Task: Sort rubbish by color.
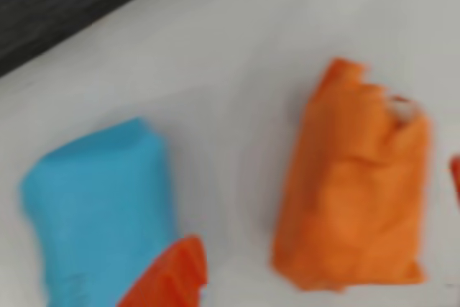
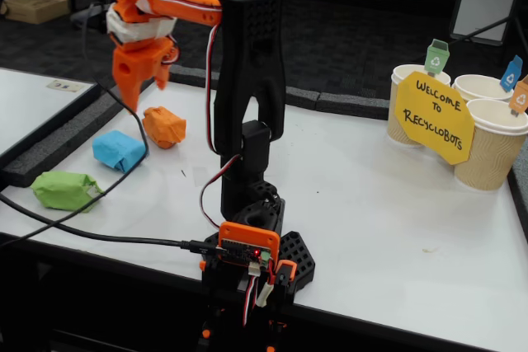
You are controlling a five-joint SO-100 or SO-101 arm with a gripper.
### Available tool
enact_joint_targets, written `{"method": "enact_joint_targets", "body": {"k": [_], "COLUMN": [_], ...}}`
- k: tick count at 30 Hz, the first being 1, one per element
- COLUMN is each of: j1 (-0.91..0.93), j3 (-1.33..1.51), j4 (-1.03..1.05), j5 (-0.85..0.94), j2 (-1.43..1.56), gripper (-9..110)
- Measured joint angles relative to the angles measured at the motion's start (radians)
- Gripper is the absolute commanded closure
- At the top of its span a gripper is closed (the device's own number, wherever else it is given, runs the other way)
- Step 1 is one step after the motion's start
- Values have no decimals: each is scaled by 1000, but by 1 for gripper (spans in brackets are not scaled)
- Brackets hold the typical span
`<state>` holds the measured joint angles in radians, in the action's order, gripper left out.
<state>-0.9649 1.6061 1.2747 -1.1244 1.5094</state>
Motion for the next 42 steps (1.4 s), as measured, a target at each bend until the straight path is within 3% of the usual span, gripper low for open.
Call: {"method": "enact_joint_targets", "body": {"k": [8,31,42], "j1": [89,91,91], "j3": [0,0,0], "j4": [-29,-51,-112], "j5": [0,0,0], "j2": [-54,-179,-261], "gripper": [77,79,92]}}
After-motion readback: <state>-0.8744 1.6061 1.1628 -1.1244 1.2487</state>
